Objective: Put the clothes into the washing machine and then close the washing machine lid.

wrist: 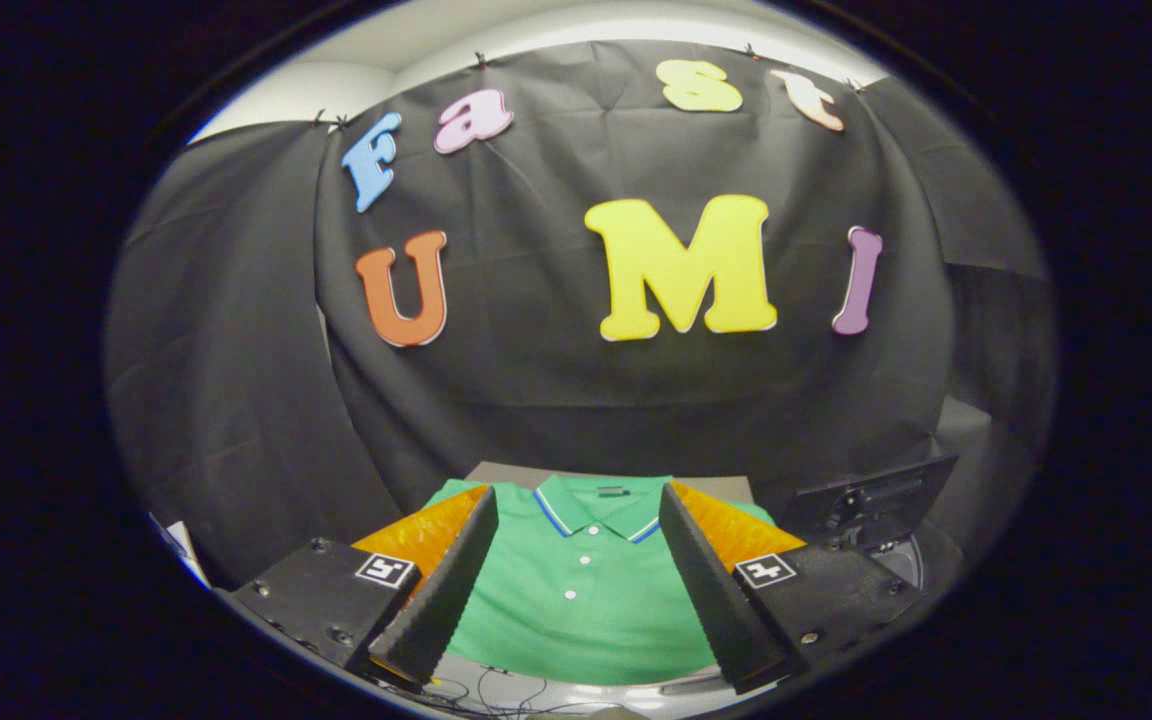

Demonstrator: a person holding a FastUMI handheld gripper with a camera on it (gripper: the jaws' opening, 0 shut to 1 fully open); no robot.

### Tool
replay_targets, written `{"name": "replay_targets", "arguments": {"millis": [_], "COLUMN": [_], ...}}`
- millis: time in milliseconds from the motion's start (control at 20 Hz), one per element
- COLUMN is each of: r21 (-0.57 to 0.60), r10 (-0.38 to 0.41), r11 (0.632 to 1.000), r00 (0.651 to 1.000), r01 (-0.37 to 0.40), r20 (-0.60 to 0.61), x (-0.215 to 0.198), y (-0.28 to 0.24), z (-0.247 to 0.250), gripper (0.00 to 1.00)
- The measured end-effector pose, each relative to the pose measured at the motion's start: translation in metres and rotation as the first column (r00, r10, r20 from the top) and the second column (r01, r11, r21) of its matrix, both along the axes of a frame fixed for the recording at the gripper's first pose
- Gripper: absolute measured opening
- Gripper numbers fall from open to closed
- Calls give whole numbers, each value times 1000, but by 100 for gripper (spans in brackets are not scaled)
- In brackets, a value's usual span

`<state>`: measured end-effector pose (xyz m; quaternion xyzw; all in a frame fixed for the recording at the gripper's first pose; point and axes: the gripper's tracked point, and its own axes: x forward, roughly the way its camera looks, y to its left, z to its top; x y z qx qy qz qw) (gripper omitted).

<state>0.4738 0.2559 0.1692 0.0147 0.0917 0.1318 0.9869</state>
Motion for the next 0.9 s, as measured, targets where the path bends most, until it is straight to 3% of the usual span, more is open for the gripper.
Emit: {"name": "replay_targets", "arguments": {"millis": [200, 500, 900], "r21": [-54, -138, -159], "r10": [-35, -124, -157], "r11": [998, 987, 981], "r00": [987, 933, 927], "r01": [27, 81, 107], "r20": [-154, -337, -342], "x": [33, 56, 64], "y": [11, 12, 13], "z": [-46, -109, -117], "gripper": [100, 100, 100]}}
